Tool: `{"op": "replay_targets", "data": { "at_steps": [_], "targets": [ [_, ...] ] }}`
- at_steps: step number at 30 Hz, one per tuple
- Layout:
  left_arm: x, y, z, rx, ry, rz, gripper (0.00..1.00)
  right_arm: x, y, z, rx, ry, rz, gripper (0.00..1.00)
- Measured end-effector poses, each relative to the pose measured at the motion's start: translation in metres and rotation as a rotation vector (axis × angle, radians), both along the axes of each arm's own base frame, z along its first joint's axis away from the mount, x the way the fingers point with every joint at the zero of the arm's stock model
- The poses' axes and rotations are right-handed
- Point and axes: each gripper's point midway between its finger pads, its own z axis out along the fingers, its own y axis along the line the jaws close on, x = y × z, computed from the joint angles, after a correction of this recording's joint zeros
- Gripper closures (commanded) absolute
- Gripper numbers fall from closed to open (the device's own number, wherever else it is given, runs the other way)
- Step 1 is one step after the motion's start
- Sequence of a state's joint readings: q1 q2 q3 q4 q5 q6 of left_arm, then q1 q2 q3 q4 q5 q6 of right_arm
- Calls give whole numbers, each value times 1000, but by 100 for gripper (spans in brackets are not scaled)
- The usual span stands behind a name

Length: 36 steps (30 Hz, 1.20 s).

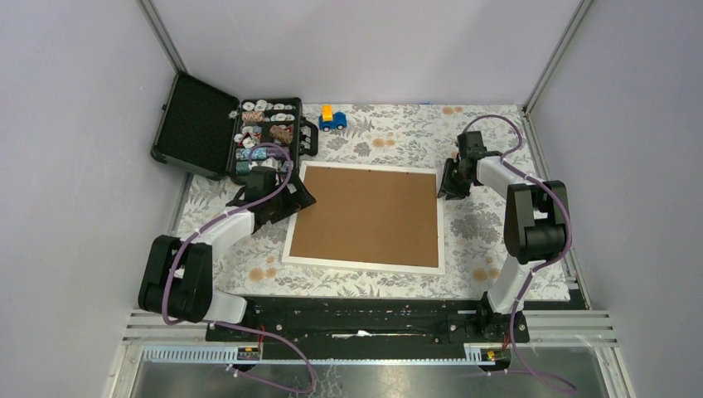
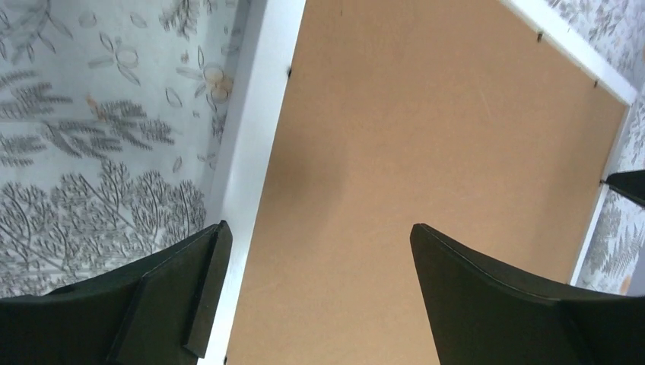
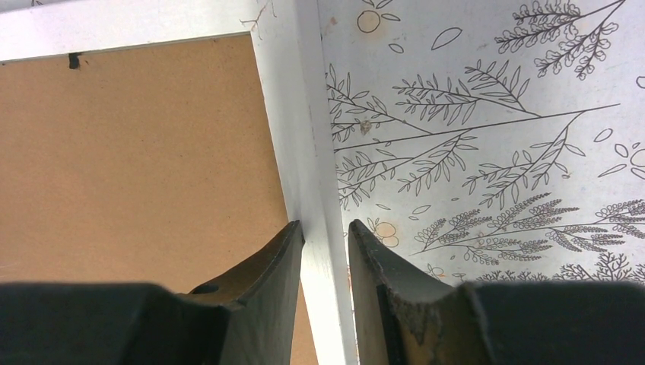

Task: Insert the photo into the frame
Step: Install the photo frame at the center of the board.

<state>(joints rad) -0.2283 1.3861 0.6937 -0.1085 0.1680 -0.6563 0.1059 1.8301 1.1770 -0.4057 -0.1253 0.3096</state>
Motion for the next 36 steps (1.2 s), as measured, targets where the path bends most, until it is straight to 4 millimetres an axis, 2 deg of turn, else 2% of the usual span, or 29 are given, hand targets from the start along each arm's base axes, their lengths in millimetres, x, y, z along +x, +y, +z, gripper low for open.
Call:
{"op": "replay_targets", "data": {
  "at_steps": [8,18,24,32,36],
  "targets": [
    [19,-6,-1,-29,-65,-1,9,3,10,-5,16,-5,23,63],
    [17,-7,0,-29,-85,-4,7,3,11,0,-47,-7,8,58],
    [11,-6,-1,-24,-82,-3,7,-19,6,0,-62,87,8,59],
    [11,-6,-1,-24,-82,-3,6,-23,3,2,-16,107,4,58],
    [11,-6,-1,-24,-82,-3,6,-31,4,14,38,97,2,57]
  ]
}}
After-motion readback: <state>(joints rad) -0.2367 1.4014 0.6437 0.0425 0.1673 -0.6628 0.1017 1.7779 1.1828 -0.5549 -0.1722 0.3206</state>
